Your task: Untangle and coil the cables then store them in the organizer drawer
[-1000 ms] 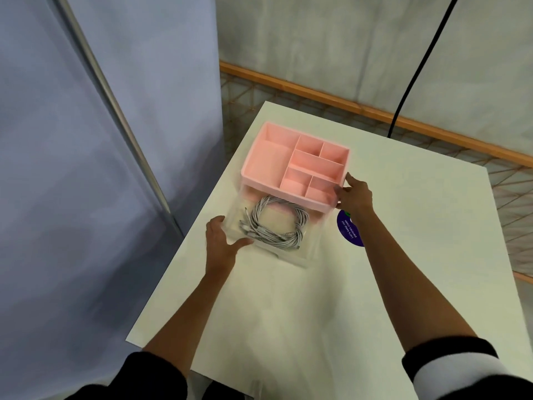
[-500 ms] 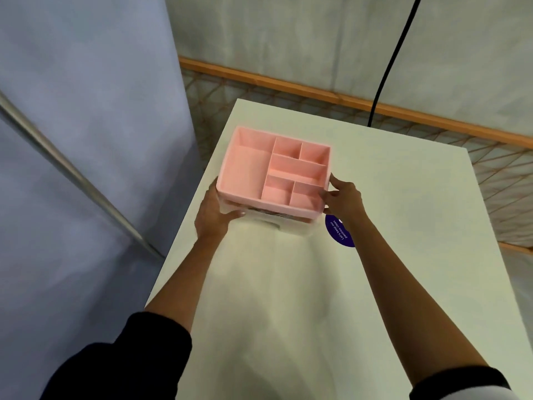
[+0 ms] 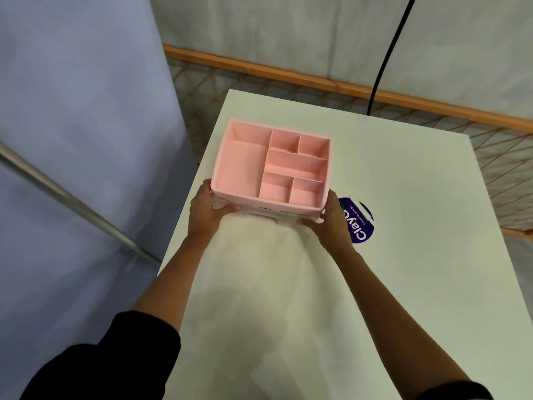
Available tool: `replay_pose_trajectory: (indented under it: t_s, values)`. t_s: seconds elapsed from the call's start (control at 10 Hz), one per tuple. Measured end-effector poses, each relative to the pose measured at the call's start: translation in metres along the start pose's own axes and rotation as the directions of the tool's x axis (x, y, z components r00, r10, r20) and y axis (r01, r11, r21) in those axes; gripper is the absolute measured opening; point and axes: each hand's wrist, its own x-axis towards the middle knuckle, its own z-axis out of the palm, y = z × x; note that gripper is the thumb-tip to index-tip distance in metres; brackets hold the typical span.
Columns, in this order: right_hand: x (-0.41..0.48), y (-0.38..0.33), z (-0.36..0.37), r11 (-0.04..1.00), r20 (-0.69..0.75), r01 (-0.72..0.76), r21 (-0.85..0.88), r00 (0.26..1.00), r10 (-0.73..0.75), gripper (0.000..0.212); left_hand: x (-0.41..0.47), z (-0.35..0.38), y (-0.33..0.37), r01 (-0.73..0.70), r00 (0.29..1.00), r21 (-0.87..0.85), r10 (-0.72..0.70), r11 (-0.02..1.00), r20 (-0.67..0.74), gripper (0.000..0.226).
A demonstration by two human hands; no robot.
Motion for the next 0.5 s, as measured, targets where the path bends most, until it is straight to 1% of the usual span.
replay_pose_trajectory:
  t_s: [0.1,0.2,0.3,0.4,0.5]
  values:
    - [0.0,-0.004,0.006,0.999,-0.107,0.003,-0.037,0.994,-0.007,0.052,0.003,0.0,0.003,-0.011,1.0,0.023,0.011,1.0,-0.027,0.066]
    - [0.0,-0.006,0.008,1.0,-0.135,0.002,-0.021,0.991,-0.005,0.049,0.003,0.002,0.007,-0.006,1.0,0.013,0.006,1.0,-0.024,0.063]
    - [0.0,-0.005,0.009,1.0,-0.134,-0.015,-0.026,0.991,0.011,0.051,0.004,0.003,0.004,0.004,1.0,0.018,-0.004,1.0,-0.006,0.065]
    - [-0.002,-0.01,0.004,0.998,-0.078,-0.022,-0.056,0.997,0.018,0.057,-0.001,-0.002,0.01,0.037,0.999,0.045,-0.039,0.998,0.038,0.071]
    - [-0.005,-0.007,0.003,0.987,0.007,-0.059,-0.152,0.998,0.061,0.077,-0.015,0.001,0.017,0.048,0.998,0.091,-0.052,0.995,0.036,0.087]
